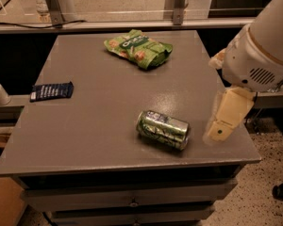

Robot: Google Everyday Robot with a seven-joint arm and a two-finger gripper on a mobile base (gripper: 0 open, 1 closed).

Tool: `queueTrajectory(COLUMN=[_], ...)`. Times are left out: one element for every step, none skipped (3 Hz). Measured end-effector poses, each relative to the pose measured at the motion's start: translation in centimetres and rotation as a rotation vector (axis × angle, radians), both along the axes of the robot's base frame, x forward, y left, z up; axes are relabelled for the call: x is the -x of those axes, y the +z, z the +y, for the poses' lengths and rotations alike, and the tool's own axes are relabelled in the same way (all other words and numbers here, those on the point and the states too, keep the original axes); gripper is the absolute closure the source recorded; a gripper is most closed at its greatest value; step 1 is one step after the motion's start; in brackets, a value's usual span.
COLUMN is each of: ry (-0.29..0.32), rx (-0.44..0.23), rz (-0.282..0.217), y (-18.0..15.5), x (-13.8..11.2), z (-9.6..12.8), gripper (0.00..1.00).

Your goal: Place green can upright

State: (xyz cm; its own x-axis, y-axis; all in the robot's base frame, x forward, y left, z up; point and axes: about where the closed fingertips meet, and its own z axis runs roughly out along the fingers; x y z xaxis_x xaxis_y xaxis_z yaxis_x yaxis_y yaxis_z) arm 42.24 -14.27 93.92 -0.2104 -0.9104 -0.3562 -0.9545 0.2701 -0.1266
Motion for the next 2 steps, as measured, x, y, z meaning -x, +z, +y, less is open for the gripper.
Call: queueTrajectory(ry=[-0.003,-0.003], rx=[-0.048,-0.063], rz=[0.029,0.029], y=[-1.2,-2.5], x=[0.8,0.7], z=[2.8,5.7], gripper=[0.0,0.0])
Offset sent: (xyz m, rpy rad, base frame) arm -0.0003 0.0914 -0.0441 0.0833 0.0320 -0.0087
